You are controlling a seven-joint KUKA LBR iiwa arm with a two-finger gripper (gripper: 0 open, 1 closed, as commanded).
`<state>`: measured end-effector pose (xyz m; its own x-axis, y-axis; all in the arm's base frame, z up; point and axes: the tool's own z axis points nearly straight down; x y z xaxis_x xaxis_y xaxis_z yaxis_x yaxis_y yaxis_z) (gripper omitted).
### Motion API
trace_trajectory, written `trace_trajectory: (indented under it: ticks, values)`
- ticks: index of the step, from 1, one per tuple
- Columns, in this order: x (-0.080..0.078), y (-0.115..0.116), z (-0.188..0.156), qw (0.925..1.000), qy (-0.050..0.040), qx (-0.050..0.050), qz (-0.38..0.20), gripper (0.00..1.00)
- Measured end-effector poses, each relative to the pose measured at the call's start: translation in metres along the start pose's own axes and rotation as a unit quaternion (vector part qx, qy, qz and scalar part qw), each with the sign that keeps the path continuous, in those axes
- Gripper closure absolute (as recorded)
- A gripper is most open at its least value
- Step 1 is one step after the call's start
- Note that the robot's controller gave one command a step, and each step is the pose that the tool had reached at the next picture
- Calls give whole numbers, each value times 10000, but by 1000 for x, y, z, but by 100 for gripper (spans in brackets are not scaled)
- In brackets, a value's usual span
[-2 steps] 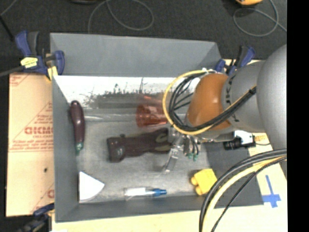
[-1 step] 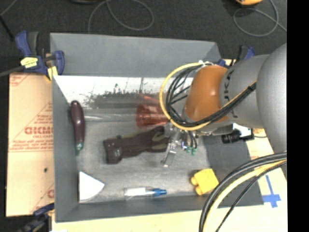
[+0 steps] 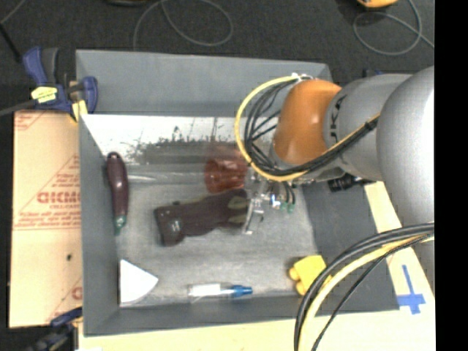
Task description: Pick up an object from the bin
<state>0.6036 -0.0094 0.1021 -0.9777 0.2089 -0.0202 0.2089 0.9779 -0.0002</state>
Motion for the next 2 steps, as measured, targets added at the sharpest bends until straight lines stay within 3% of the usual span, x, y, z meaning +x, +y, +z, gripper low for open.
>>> trace_trajectory:
  ticks: [1, 2]
  values:
    - [-48, 46, 17, 9996, -114, 24, -258, 100]
    - [-48, 46, 17, 9996, -114, 25, -264, 100]
